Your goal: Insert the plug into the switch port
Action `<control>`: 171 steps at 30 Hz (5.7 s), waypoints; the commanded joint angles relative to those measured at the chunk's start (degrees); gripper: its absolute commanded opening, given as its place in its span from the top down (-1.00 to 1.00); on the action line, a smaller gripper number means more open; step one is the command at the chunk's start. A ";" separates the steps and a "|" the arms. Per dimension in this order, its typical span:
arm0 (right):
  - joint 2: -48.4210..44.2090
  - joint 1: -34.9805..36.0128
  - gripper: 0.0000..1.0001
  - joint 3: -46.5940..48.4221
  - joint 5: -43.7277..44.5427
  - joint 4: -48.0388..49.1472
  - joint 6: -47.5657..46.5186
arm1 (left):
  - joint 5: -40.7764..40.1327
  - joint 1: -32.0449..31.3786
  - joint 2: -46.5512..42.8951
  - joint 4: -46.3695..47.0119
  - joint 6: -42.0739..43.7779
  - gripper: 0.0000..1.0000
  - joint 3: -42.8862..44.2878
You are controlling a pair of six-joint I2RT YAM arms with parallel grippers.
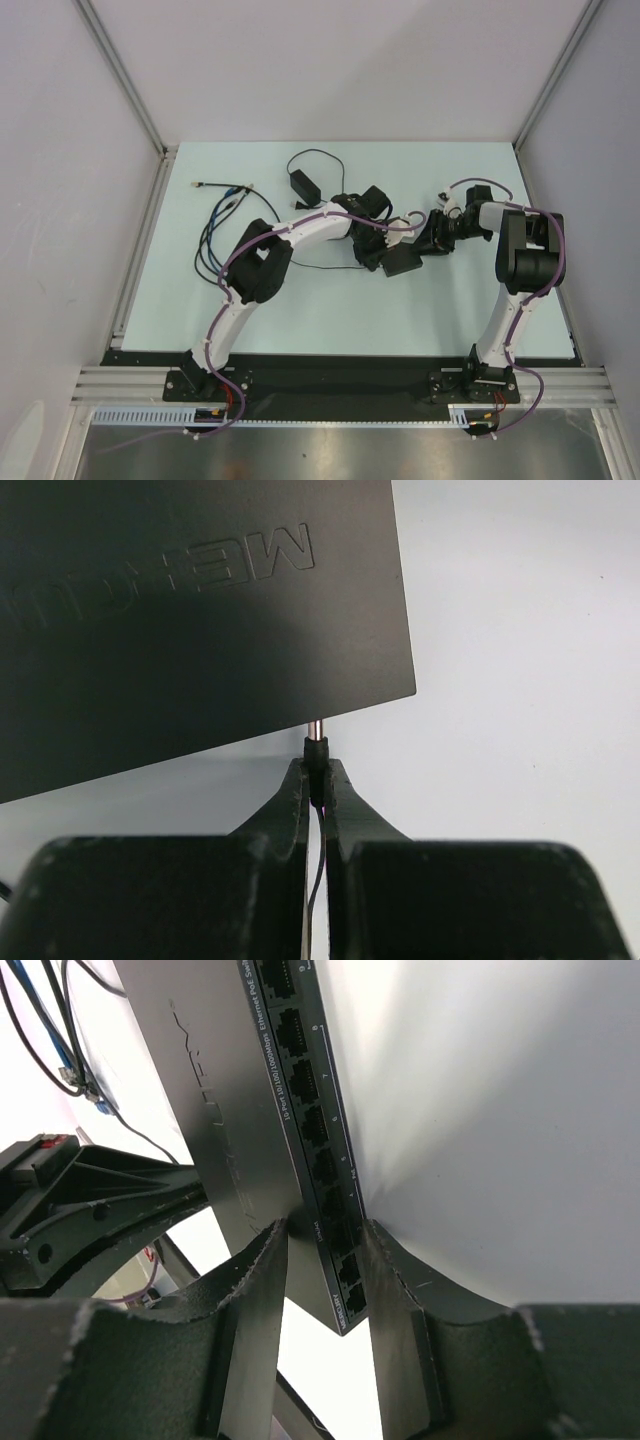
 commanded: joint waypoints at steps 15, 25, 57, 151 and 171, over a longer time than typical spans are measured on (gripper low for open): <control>-1.88 0.53 0.15 -6.19 -3.03 0.96 6.99 | 1.20 -1.18 2.72 -2.89 -1.06 0.99 -2.74; -3.56 -0.43 0.10 -8.75 -2.51 1.30 7.51 | 1.90 -0.30 2.46 -4.38 -4.59 0.99 -4.24; -4.09 -5.53 -0.16 -6.11 0.83 -3.80 -0.75 | -2.05 0.40 -1.68 -2.98 -5.73 0.99 -6.18; -3.65 2.82 0.13 -12.61 -3.74 4.56 9.62 | 4.98 -1.27 2.63 4.57 -16.53 0.99 4.11; -2.86 5.19 0.26 -11.82 -7.43 5.35 11.21 | -1.08 -1.09 5.10 18.11 -21.36 0.99 7.98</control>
